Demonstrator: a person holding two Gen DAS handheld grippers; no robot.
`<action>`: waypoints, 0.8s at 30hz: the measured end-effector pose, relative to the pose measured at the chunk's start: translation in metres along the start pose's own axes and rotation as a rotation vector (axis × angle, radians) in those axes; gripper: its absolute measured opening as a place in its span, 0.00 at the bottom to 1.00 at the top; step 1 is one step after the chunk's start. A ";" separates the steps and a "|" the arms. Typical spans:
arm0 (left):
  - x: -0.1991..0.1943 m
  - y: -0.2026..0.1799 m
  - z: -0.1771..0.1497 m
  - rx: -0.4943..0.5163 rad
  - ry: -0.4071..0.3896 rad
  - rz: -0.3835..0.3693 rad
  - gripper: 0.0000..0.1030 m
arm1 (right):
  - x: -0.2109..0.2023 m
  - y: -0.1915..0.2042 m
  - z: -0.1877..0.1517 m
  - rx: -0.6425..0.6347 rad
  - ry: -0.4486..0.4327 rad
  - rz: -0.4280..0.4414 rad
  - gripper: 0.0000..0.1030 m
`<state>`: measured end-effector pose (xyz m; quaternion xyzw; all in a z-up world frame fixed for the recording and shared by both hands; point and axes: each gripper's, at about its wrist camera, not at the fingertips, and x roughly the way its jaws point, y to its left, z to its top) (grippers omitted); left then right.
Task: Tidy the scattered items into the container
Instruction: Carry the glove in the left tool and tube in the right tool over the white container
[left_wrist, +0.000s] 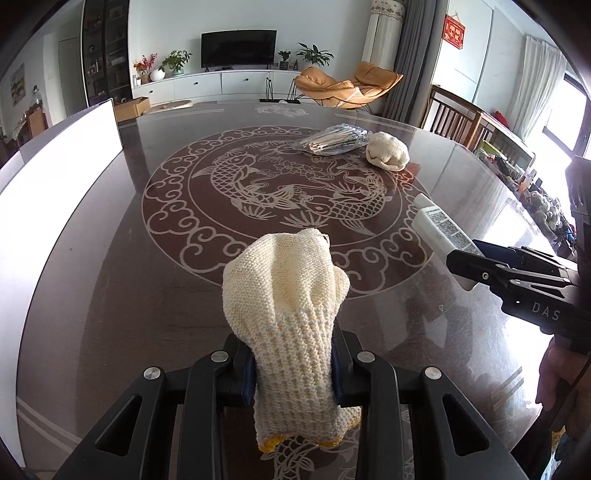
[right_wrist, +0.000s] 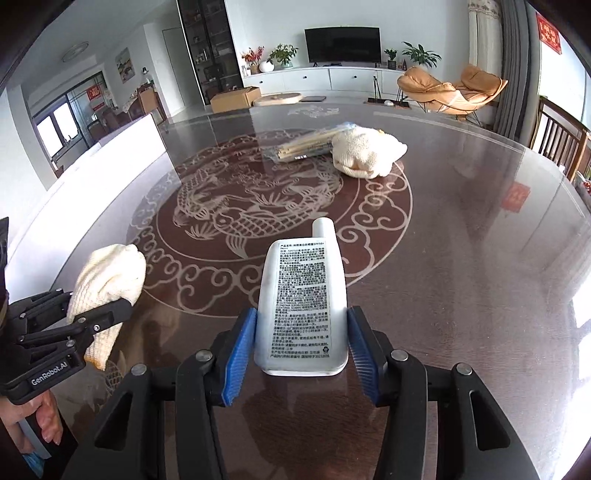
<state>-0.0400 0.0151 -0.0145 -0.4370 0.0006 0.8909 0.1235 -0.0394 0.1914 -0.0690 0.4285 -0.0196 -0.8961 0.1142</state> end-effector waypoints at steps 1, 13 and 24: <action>0.000 0.000 0.001 -0.007 0.002 -0.004 0.29 | -0.004 0.001 0.001 0.003 -0.004 0.008 0.49; -0.047 0.031 0.036 -0.076 -0.070 -0.016 0.29 | -0.017 0.042 0.047 0.029 -0.049 0.154 0.49; -0.159 0.241 0.105 -0.292 -0.215 0.244 0.29 | -0.011 0.275 0.191 -0.246 -0.134 0.476 0.49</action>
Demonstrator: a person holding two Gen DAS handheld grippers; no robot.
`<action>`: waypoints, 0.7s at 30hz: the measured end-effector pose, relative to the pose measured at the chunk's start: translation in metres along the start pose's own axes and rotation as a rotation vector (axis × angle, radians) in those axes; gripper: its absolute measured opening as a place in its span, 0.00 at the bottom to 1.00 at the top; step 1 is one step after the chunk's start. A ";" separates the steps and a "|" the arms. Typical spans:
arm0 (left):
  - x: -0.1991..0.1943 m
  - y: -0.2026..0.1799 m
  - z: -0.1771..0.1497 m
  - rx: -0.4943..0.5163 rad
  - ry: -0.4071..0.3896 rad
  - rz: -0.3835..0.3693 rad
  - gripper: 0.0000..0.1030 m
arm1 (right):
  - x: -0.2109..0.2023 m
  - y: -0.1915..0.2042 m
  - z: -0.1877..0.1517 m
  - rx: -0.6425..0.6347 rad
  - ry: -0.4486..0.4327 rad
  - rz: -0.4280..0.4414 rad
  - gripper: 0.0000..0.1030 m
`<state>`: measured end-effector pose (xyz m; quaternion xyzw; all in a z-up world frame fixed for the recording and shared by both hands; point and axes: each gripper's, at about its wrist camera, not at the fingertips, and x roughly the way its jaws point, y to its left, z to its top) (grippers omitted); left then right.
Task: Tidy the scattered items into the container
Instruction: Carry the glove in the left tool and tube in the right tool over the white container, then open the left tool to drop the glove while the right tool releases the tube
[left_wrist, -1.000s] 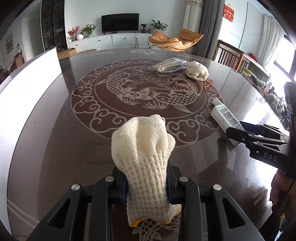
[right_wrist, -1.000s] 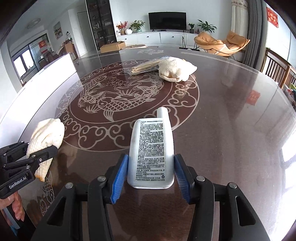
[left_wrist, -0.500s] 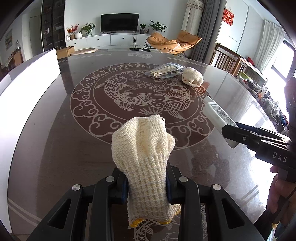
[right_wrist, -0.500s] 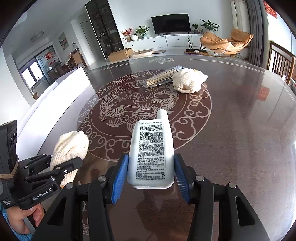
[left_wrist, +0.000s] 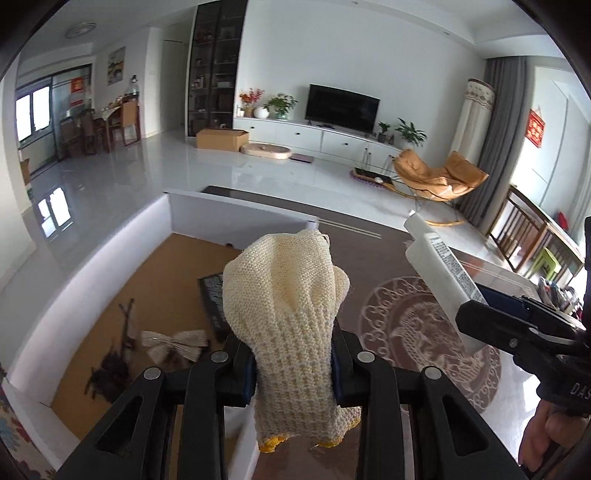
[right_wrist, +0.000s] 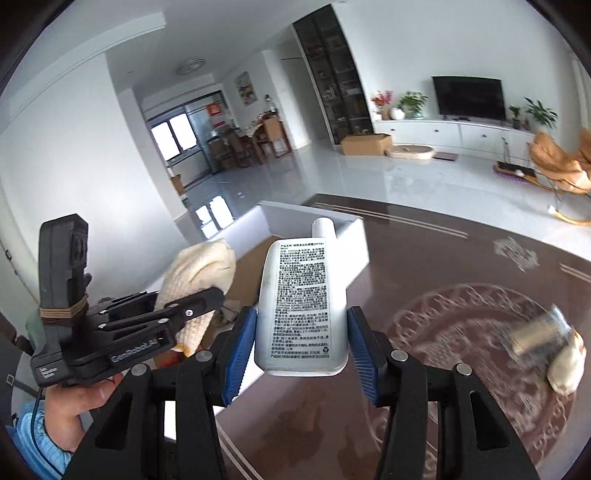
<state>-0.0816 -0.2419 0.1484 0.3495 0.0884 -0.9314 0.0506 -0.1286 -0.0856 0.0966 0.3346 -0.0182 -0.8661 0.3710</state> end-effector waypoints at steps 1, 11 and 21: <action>0.002 0.020 0.004 -0.026 0.007 0.024 0.29 | 0.018 0.017 0.010 -0.026 0.008 0.018 0.49; 0.043 0.147 -0.036 -0.231 0.168 0.127 0.29 | 0.194 0.113 0.015 -0.214 0.252 0.046 0.49; 0.068 0.157 -0.071 -0.336 0.306 0.189 0.67 | 0.218 0.101 0.003 -0.204 0.297 -0.007 0.75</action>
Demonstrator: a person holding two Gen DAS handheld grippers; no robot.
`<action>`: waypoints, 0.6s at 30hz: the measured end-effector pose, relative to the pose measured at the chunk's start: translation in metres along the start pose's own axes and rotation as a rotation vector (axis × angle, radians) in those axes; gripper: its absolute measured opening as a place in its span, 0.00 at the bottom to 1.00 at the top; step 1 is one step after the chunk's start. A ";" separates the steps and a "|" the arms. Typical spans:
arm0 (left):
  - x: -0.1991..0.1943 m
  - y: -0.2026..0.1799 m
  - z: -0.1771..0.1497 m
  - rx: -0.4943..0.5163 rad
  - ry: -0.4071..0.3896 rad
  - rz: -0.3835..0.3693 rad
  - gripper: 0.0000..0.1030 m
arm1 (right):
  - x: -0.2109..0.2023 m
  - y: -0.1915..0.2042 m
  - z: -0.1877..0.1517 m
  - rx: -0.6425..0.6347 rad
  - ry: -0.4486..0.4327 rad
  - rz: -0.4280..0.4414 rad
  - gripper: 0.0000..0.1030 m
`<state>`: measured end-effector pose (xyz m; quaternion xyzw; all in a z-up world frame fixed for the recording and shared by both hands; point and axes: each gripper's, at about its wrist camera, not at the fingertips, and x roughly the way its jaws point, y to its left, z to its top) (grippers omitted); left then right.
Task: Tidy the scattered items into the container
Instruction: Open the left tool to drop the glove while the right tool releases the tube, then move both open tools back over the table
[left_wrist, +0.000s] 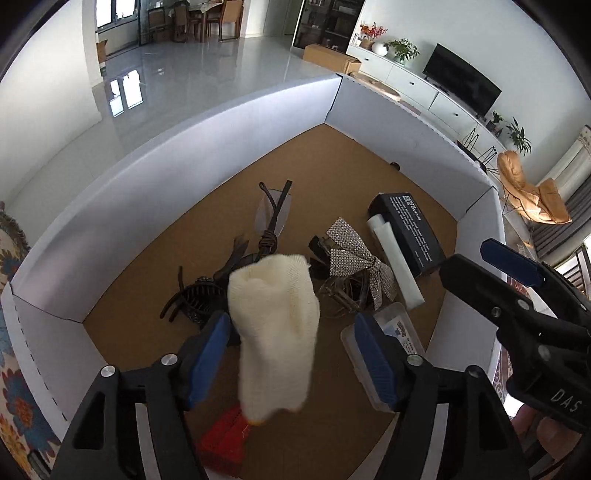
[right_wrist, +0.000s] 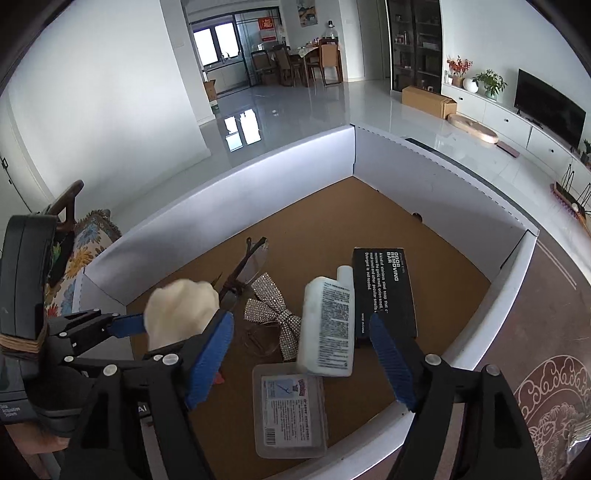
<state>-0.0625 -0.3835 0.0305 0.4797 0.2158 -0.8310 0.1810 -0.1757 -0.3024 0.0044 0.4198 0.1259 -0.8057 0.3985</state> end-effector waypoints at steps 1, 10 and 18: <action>-0.002 -0.001 -0.002 0.005 -0.016 0.010 0.67 | -0.004 -0.001 0.000 0.001 -0.009 -0.004 0.75; -0.076 -0.077 -0.022 0.137 -0.295 -0.015 0.67 | -0.095 -0.048 -0.046 0.088 -0.205 -0.135 0.78; -0.117 -0.223 -0.124 0.355 -0.364 -0.373 0.97 | -0.197 -0.161 -0.215 0.301 -0.221 -0.356 0.80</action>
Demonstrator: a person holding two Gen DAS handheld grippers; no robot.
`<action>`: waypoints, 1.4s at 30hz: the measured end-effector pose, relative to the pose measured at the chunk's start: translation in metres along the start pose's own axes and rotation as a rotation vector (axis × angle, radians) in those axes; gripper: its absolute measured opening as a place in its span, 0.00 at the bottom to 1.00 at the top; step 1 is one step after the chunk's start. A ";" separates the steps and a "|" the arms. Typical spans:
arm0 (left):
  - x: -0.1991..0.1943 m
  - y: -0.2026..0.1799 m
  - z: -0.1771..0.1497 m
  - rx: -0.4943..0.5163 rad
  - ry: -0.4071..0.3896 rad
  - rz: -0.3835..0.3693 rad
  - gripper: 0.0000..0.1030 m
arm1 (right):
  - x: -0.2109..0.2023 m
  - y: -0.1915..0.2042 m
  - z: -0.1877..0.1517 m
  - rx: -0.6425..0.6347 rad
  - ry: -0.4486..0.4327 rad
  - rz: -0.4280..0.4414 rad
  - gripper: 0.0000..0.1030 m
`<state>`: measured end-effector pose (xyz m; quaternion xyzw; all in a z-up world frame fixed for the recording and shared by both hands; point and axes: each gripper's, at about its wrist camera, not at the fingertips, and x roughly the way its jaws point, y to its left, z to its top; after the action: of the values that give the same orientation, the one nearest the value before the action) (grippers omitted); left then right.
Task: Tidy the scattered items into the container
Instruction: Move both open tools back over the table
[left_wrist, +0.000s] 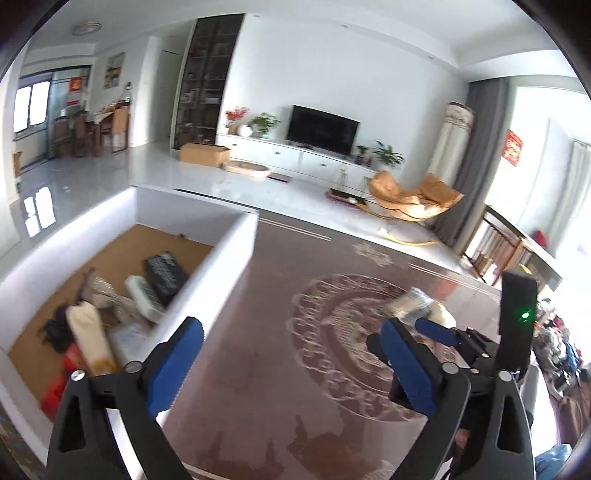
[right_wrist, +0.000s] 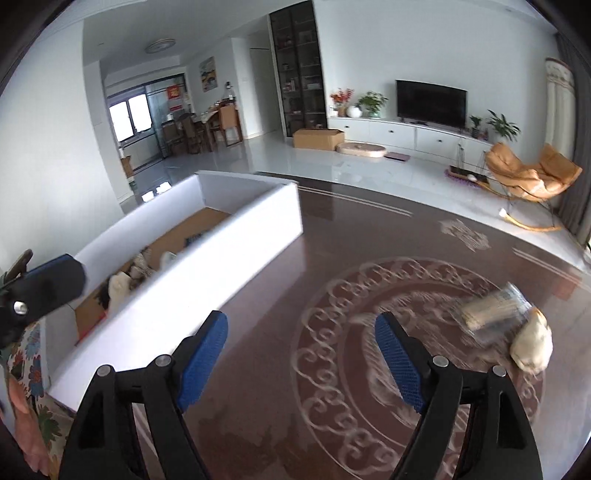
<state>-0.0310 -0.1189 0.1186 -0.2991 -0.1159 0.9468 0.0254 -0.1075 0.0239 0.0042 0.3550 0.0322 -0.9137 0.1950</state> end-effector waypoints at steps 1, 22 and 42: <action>0.010 -0.020 -0.013 0.023 0.020 -0.041 0.97 | -0.006 -0.024 -0.020 0.025 0.020 -0.051 0.80; 0.144 -0.095 -0.114 0.206 0.325 -0.154 0.98 | -0.030 -0.133 -0.144 0.186 0.170 -0.276 0.80; 0.148 -0.116 -0.123 0.350 0.364 -0.022 1.00 | -0.026 -0.130 -0.145 0.182 0.188 -0.279 0.85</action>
<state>-0.0843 0.0368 -0.0350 -0.4544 0.0529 0.8827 0.1073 -0.0470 0.1816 -0.0969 0.4468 0.0164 -0.8940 0.0295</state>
